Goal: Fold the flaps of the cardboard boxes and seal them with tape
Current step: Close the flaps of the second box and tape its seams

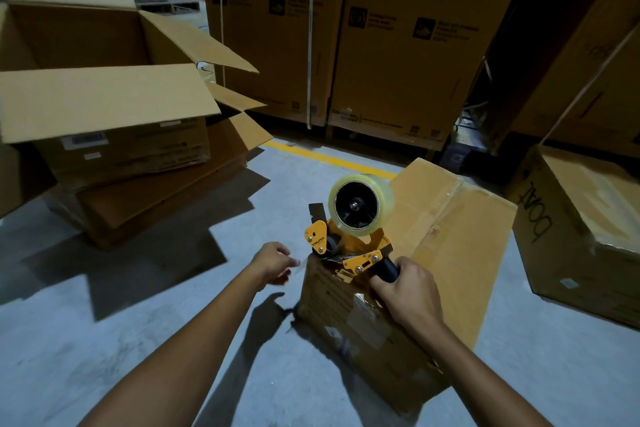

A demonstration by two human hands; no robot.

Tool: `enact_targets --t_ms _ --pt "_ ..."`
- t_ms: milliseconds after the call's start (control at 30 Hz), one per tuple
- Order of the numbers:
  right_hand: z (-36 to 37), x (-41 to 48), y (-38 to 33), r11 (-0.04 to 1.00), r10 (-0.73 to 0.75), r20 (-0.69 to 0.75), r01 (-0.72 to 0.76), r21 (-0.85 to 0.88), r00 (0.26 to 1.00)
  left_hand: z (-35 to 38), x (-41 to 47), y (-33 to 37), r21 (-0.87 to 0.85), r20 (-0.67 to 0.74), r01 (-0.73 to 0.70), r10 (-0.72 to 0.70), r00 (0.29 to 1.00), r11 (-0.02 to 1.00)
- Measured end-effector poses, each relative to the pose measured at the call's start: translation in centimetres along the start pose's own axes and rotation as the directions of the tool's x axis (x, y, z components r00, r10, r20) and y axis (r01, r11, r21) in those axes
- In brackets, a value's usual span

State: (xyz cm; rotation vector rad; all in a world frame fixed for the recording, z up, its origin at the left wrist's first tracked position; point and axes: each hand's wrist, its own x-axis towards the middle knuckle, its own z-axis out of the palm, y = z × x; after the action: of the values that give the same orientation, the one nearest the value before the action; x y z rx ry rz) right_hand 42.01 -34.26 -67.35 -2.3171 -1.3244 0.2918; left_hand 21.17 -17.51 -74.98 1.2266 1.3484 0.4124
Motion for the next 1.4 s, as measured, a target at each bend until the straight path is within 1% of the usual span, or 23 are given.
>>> enact_targets --t_ms 33,67,100,133,167,233,300,367,433,600,667,733,800,933,1033,1133,1233,1367,1400 --pt "-0.1 0.1 -0.2 1.000 0.000 0.030 0.000 -0.014 1.000 0.0 0.2 0.0 0.023 -0.174 -0.096 0.098 0.980 0.995" --pt "-0.2 0.3 -0.4 1.000 -0.001 0.070 0.002 -0.025 0.998 0.0 0.2 0.2 0.034 -0.299 -0.204 0.204 0.932 0.978" --pt "-0.4 0.4 -0.7 0.999 0.001 0.121 0.004 -0.037 0.993 0.2 -0.1 0.6 0.025 -0.359 -0.301 0.290 0.887 0.953" --pt "-0.7 0.6 -1.1 0.999 0.005 0.178 0.005 -0.052 0.984 0.6 -0.6 1.0 0.005 -0.373 -0.381 0.356 0.857 0.924" --pt "-1.0 0.8 -1.6 0.997 0.008 0.236 0.011 -0.078 0.972 1.0 -1.2 1.4 -0.014 -0.357 -0.431 0.398 0.845 0.902" --pt "-1.5 1.1 -2.4 0.988 0.000 0.318 0.049 -0.147 0.948 2.1 -2.1 1.2 -0.042 -0.322 -0.478 0.441 0.838 0.877" --pt "-1.7 1.1 -2.9 0.984 -0.022 0.348 0.082 -0.160 0.937 2.9 -2.7 0.2 -0.084 -0.305 -0.467 0.424 0.853 0.880" --pt "-1.6 1.0 -3.0 0.990 -0.044 0.375 0.092 -0.110 0.926 3.4 -3.2 -1.1 -0.144 -0.267 -0.444 0.398 0.878 0.884" --pt "-1.5 0.7 -3.0 0.994 -0.061 0.398 0.091 -0.057 0.915 3.9 -3.6 -2.0 -0.179 -0.236 -0.456 0.412 0.880 0.872" --pt "-1.1 1.1 -2.9 0.999 -0.026 0.411 0.011 0.038 0.911 4.8 -5.1 -2.5 -0.171 -0.088 -0.509 0.502 0.861 0.843" --pt "-1.1 1.1 -2.6 0.995 -0.014 0.430 -0.031 0.096 0.903 4.9 -5.3 -2.3 -0.156 -0.079 -0.513 0.507 0.858 0.844" --pt "-0.9 1.1 -2.2 0.985 -0.011 0.424 -0.064 0.163 0.905 5.1 -5.3 -2.0 -0.137 -0.099 -0.528 0.519 0.849 0.838" --pt "-0.8 1.1 -2.1 0.979 -0.016 0.410 -0.068 0.190 0.912 5.7 -5.4 -1.7 -0.125 -0.125 -0.532 0.519 0.846 0.837" --pt "-0.8 1.2 -2.3 0.980 -0.044 0.398 -0.037 0.194 0.917 7.4 -5.5 -1.5 -0.131 -0.211 -0.480 0.449 0.868 0.867" --pt "-0.6 1.2 -2.2 0.979 -0.025 0.406 -0.060 0.196 0.914 8.1 -5.4 -1.7 -0.160 -0.216 -0.452 0.416 0.883 0.878" --pt "-0.5 1.2 -2.1 0.973 -0.004 0.416 -0.093 0.212 0.909 8.4 -5.6 -1.7 -0.123 -0.233 -0.456 0.421 0.877 0.881" --pt "-0.5 1.2 -2.2 0.965 0.011 0.420 -0.120 0.232 0.907 8.9 -5.8 -1.5 -0.088 -0.286 -0.450 0.410 0.866 0.889" --pt "-0.7 1.0 -2.1 0.957 0.038 0.442 -0.159 0.241 0.896 10.5 -5.8 -1.5 -0.163 -0.347 -0.369 0.297 0.890 0.915" --pt "-0.9 0.9 -1.9 0.956 0.041 0.448 -0.166 0.243 0.893 10.7 -5.8 -1.6 -0.178 -0.348 -0.367 0.290 0.892 0.913"
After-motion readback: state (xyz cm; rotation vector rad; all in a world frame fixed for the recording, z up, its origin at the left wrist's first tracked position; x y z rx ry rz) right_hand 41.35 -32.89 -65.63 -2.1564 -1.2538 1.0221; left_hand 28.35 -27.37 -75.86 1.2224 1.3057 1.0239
